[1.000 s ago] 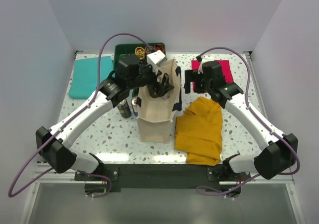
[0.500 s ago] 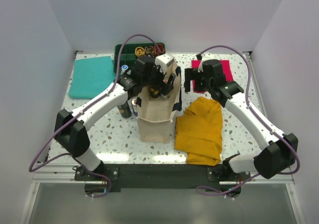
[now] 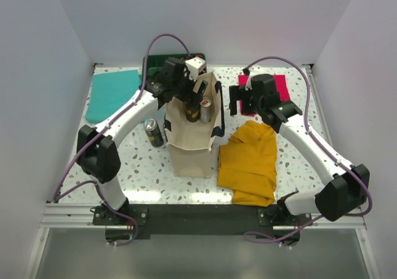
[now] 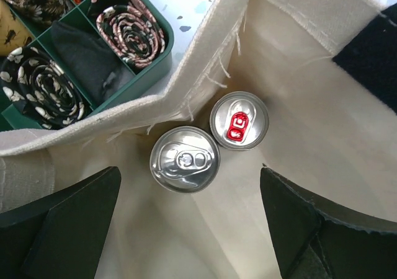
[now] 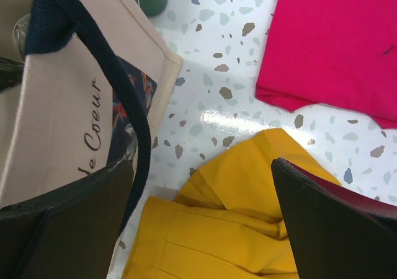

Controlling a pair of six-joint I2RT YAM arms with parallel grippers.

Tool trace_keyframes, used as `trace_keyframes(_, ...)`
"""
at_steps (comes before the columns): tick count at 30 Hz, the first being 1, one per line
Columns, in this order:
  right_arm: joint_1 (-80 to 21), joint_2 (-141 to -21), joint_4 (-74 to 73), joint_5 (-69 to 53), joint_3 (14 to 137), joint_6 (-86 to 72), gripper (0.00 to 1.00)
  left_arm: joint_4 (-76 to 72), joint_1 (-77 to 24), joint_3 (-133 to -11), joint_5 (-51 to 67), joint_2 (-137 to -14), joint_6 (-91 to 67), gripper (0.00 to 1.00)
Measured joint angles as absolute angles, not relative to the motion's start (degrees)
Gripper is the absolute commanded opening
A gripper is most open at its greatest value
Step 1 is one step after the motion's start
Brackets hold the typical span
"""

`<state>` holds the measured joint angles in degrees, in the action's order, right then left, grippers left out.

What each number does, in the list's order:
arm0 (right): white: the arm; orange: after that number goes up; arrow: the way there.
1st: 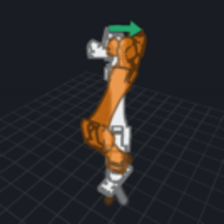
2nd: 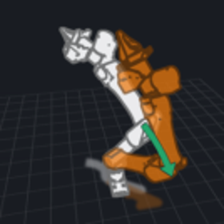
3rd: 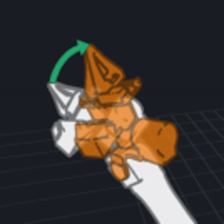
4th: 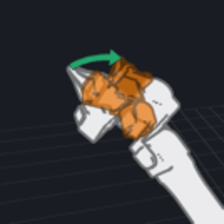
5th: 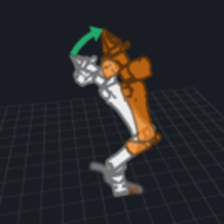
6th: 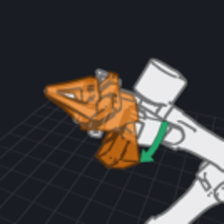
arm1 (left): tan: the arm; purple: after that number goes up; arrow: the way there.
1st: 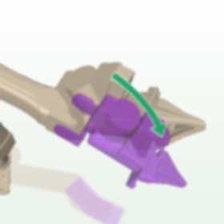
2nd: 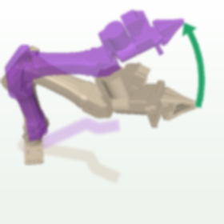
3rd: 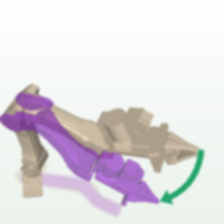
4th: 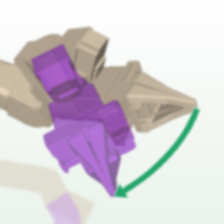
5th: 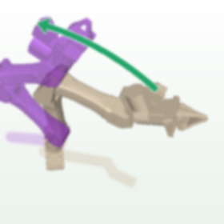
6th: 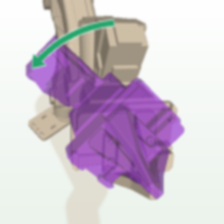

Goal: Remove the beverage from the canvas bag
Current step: Take out the drink from the canvas bag.

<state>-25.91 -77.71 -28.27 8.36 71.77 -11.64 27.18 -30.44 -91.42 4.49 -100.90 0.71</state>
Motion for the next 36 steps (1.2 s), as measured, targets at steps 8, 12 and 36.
trace_keyframes(8,-25.91,-79.4,-28.29,8.43,71.77,-11.29,0.98,30.72,-29.67,-95.55,5.89,-104.22,2.09,1.0)
trace_keyframes(12,-25.91,-79.66,-28.29,8.43,71.77,-11.25,0.98,32.27,-29.65,-97.12,6.9,-106.02,2.9,1.0)
trace_keyframes(36,-25.91,-80.44,-28.38,8.49,72.03,-10.83,0.98,36.62,-29.71,-100.68,5.87,-110.93,4.19,0.96)
